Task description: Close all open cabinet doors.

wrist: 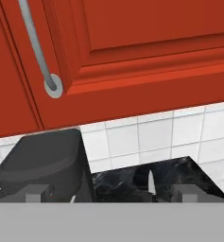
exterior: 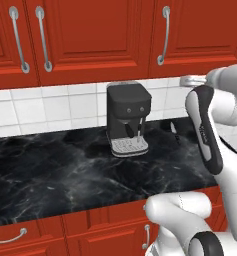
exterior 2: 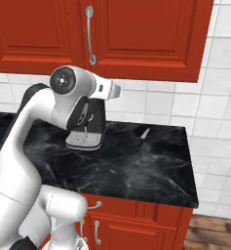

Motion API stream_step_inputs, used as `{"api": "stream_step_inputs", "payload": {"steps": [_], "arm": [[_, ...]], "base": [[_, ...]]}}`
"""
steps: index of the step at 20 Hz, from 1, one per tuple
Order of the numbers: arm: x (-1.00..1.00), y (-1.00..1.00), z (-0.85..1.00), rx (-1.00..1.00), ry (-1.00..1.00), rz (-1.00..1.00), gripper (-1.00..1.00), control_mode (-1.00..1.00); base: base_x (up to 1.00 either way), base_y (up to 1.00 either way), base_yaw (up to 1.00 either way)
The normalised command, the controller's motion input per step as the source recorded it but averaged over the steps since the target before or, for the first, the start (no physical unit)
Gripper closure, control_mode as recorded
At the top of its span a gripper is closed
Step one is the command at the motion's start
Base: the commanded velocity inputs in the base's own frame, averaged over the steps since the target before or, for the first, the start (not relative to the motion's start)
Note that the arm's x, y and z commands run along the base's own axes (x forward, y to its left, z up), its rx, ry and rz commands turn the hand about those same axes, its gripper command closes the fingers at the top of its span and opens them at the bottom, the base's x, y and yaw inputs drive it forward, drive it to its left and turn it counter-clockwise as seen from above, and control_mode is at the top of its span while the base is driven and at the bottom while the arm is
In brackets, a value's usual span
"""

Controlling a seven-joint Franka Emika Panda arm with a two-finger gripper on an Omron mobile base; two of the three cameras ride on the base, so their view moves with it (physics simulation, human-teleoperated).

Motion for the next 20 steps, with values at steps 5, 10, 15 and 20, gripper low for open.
{"api": "stream_step_inputs", "payload": {"steps": [5, 10, 15, 20], "arm": [[-0.33, 0.23, -0.2, -0.02, 0.1, 0.0, -1.0, -1.0], [-0.02, 0.01, -0.03, 0.0, 0.04, 0.0, -1.0, -1.0], [0.0, 0.0, -0.01, 0.0, 0.01, 0.0, -1.0, -1.0], [-0.05, 0.14, -0.13, -0.01, 0.03, 0.01, -1.0, -1.0]], "base": [[0.0, 0.0, 0.0], [0.0, 0.0, 0.0], [0.0, 0.0, 0.0], [0.0, 0.0, 0.0]]}}
